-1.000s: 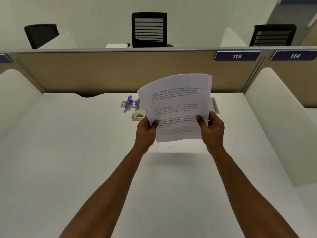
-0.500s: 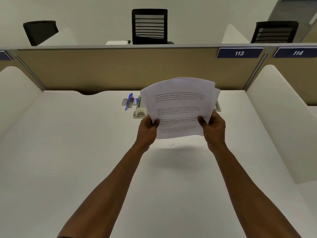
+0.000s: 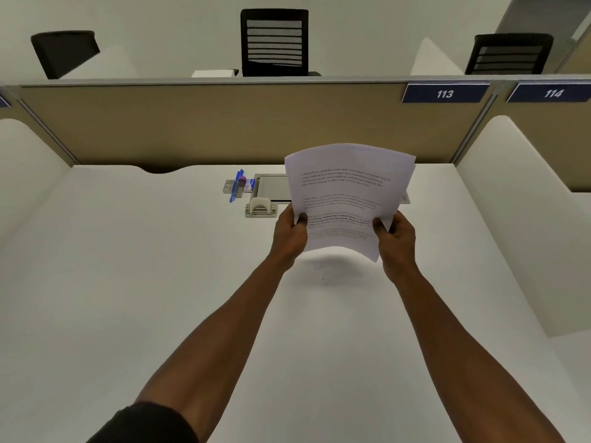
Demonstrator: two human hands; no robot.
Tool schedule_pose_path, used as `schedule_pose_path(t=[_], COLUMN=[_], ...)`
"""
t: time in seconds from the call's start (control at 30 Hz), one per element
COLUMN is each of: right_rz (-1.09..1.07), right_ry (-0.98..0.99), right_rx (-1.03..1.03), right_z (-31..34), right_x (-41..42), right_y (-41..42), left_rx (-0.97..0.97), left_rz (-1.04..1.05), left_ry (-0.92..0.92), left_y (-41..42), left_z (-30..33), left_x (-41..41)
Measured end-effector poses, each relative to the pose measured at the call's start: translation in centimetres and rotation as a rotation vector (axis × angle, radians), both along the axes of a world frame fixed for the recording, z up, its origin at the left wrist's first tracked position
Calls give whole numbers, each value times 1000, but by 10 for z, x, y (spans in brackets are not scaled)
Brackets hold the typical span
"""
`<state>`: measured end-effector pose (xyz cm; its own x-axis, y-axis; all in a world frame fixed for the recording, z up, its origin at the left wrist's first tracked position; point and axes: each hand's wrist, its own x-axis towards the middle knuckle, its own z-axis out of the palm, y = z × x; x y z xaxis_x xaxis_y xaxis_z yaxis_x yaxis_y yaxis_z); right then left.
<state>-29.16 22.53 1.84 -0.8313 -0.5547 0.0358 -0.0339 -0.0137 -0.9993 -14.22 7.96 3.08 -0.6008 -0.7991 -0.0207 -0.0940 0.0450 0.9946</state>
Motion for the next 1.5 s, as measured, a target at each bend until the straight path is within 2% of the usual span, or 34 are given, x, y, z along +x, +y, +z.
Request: schedule_pose_path(t=[0.23, 0.53, 0.73, 1.07, 1.3, 1.5], right_rz=[-3, -93, -67, -90, -33, 64], right_ry=[-98, -47, -63, -22, 92, 152], right_rx=[-21, -13, 27, 50, -42, -52], right_z=[-24, -19, -25, -11, 33, 52], right_x=[2, 1, 13, 13, 20, 53], right_y=[0, -4, 0, -2, -33, -67], left_rx=[5, -37, 5, -63, -63, -45], left_rz=[30, 124, 106, 110, 266, 366], left_ry=[-60, 56, 33, 21, 163, 250], left_y=[-10, -8, 0, -7, -39, -72], left_z=[-20, -12, -25, -17, 19, 39], left_x=[-6, -9, 2, 14, 34, 83])
